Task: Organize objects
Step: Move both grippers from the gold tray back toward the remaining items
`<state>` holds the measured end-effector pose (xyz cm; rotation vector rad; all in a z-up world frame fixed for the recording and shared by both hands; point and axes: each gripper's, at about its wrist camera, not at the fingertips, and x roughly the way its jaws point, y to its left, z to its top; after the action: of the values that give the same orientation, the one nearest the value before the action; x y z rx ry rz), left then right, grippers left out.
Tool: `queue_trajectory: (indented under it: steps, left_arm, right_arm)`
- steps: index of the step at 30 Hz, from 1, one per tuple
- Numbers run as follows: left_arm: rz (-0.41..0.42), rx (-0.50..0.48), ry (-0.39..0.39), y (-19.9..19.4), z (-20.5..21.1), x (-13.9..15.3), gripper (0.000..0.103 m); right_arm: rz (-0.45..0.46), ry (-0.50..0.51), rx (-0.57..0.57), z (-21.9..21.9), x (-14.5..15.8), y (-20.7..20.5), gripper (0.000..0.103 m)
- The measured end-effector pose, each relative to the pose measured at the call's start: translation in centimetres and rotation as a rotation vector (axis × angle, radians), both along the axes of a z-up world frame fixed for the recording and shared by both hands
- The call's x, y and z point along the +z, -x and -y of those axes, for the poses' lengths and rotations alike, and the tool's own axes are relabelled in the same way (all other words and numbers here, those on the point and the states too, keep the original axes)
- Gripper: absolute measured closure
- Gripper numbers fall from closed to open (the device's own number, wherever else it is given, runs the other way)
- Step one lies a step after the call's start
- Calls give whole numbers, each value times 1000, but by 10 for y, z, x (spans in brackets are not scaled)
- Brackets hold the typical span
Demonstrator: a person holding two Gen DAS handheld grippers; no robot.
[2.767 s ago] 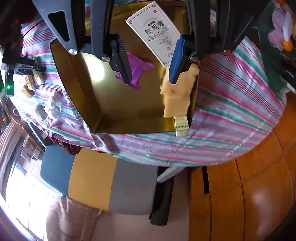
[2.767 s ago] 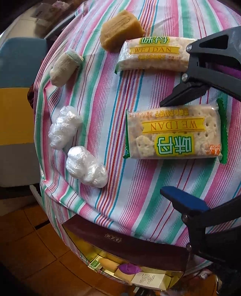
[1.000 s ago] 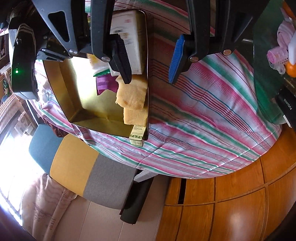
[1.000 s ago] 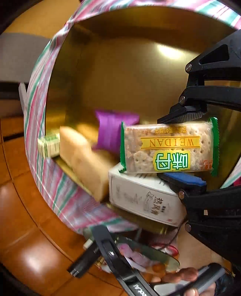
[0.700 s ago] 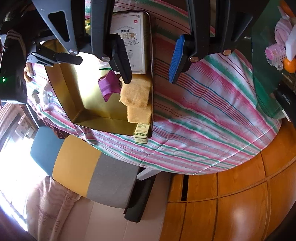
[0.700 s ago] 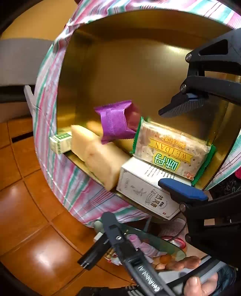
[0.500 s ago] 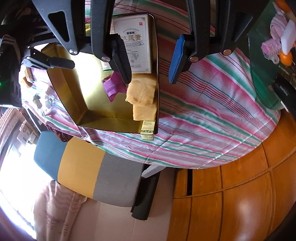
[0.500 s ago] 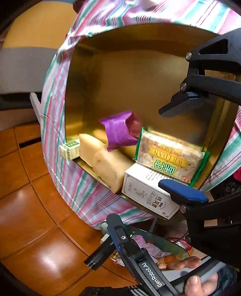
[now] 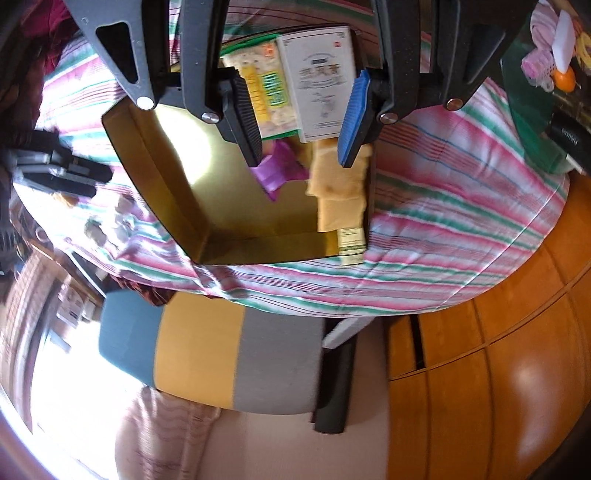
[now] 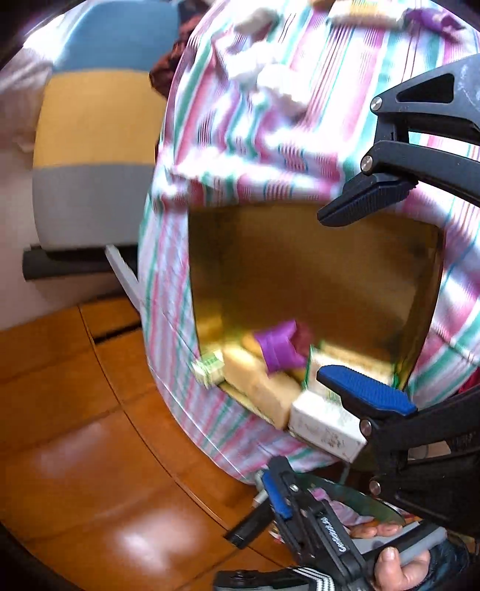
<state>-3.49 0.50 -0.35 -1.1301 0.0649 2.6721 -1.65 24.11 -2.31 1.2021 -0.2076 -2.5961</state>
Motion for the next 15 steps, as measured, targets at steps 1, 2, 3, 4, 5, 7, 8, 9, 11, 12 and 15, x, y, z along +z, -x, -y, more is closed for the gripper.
queue_trajectory:
  steps: [1,2,3,4,5,7,8,9,11,12,15]
  left_arm:
    - [2,-13,6,0,-6,0,60]
    - [5,-26,10,1,-11,-1,60]
    - [8,-40,14,1,-17,-1,60]
    - [12,-55,20,2,-23,-1,60]
    - [14,-74,27,2,-31,-1,60]
    - [14,-110,32,2,-44,0,60]
    - [14,-131,33,2,-51,1,60]
    - [14,-161,33,2,-61,2,60]
    - [13,-214,41,3,-81,5,60]
    - [14,-243,45,3,-91,6,60]
    - [34,-320,49,8,-124,6,60]
  right_arm:
    - [-3,-5,-25,-12,2,-1,24]
    - [-5,-9,-48,-23,3,-2,24]
    - [-4,-15,-67,-34,4,-3,24]
    - [-4,-26,-90,-47,5,-3,24]
    - [-4,-39,-112,-58,6,-4,24]
    - [-2,-61,-157,-87,8,-5,23]
    - [-2,-75,-181,-101,9,-5,24]
    - [-3,-87,-205,-115,9,-5,23]
    - [1,-107,-271,-147,8,-5,23]
    - [1,-110,-305,-164,7,-5,23]
    - [8,-108,-428,-213,-2,-9,22]
